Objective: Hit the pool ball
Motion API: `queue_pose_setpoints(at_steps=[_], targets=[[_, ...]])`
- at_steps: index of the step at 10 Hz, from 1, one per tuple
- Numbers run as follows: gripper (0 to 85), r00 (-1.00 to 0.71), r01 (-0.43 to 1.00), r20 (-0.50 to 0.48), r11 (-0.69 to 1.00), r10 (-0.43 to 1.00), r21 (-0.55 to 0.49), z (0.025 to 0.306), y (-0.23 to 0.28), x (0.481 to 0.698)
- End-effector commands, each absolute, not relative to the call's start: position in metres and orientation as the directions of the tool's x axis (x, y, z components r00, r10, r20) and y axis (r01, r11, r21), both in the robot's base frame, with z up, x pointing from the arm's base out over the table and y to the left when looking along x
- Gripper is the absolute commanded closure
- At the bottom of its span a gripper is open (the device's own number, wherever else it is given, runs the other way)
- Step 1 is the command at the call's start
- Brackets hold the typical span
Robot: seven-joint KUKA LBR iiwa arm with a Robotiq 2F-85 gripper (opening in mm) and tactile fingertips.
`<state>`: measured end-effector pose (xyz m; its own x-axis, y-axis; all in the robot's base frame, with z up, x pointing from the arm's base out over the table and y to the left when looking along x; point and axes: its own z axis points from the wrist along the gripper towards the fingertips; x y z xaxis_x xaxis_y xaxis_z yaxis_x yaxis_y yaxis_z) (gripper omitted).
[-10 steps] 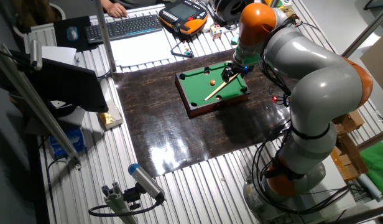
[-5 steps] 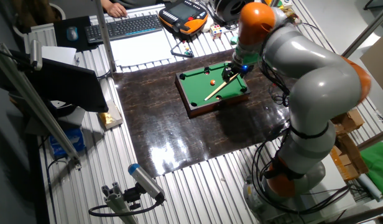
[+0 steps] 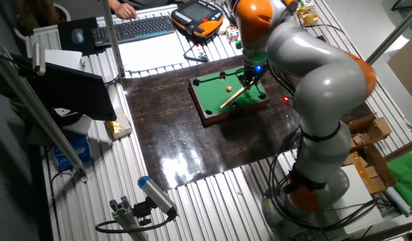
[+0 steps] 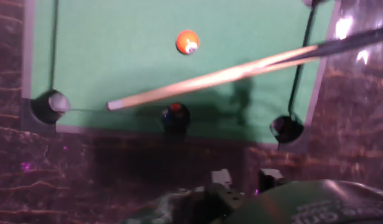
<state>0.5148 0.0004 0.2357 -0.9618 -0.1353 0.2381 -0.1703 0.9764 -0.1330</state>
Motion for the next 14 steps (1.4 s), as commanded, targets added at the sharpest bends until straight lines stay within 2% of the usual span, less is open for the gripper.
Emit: queue_pose_setpoints(at_steps=[1, 3, 7, 9, 10, 11, 13, 14], targets=[[84.3, -0.959, -0.156, 0.259, 0.978, -0.116, -0.138, 0.2357, 0.0003, 0.5148], [84.3, -0.969, -0.096, 0.24, 0.984, -0.058, -0.15, 0.2356, -0.0002, 0.5148], [84.3, -0.958, 0.23, 0.131, 0.955, 0.257, -0.189, 0.2364, -0.0039, 0.5158], [84.3, -0.957, 0.228, 0.139, 0.956, 0.256, -0.186, 0.2366, -0.0048, 0.5162], [84.3, -0.951, 0.252, 0.145, 0.957, 0.272, -0.142, 0.2366, -0.0048, 0.5162], [84.3, -0.914, 0.365, 0.181, 0.931, 0.363, -0.023, 0.2366, -0.0048, 0.5162], [84.3, -0.816, 0.561, 0.154, 0.828, 0.557, -0.019, 0.2366, -0.0048, 0.5162], [84.3, -0.81, 0.57, 0.165, 0.822, 0.562, -0.004, 0.2366, -0.0048, 0.5162]])
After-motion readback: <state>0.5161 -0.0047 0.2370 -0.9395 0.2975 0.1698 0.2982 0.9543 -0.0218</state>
